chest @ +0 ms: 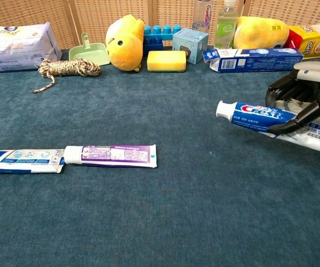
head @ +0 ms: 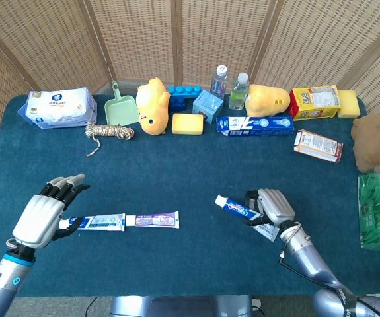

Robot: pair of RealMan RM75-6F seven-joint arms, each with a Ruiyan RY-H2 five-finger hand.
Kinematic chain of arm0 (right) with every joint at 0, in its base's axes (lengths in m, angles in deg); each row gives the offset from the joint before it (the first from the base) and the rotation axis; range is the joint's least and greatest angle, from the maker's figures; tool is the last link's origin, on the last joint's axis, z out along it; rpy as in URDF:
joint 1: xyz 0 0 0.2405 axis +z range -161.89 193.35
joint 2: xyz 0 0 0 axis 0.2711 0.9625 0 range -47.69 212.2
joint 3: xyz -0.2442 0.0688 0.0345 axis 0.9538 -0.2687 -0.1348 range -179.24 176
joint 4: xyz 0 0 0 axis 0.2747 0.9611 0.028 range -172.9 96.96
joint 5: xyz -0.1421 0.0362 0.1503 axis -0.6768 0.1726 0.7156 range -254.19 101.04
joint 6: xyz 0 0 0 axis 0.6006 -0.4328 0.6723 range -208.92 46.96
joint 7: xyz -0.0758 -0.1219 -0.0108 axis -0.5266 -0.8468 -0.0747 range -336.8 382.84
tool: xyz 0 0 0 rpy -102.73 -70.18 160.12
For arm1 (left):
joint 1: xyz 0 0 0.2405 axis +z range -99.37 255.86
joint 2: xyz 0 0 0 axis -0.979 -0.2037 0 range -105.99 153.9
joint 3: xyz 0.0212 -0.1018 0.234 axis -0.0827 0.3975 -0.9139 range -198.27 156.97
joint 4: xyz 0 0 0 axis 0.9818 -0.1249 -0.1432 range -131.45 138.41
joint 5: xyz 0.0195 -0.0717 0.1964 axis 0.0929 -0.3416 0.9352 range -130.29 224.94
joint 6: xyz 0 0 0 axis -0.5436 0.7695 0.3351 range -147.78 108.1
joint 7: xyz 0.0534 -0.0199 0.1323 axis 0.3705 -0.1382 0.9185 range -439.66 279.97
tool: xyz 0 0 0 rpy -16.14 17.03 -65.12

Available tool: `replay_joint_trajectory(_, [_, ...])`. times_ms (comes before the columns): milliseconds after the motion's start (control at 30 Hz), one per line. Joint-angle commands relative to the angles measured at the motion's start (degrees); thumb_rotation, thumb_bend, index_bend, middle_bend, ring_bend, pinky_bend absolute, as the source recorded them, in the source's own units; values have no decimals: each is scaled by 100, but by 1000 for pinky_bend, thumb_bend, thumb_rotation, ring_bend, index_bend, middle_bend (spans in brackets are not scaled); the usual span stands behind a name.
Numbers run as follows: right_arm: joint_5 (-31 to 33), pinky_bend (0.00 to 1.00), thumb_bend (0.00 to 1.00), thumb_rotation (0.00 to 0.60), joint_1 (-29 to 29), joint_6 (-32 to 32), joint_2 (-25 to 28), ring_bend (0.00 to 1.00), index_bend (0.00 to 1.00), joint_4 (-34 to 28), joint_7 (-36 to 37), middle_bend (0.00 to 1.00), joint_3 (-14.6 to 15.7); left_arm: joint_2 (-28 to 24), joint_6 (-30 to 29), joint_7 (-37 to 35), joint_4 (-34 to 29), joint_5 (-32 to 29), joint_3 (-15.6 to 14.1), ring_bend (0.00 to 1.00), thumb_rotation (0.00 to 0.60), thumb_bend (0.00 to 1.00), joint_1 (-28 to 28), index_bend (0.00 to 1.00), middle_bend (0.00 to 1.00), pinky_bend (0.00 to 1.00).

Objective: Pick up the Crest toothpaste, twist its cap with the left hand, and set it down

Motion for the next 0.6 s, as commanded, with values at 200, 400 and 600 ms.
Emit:
replay_joint_trajectory(200, [536,851,375,600,116,729,427,777,896,-504,896,832,-220,237,306,164,306,178,-24,193,600,282,-265,206,175,184])
replay_joint_trajectory(400, [1042,855,374,600,311,1462,780,781,896,-867,1534,833,-389,585,603,95,614,348,37,206,600,282,-598,207,184,205])
replay_joint_trajectory(600, [1404,857,375,600,521,2069,1031,783,896,-1034,1973,836,-501,871,694,45,827,494,59,210,600,282,-791,215,191,215])
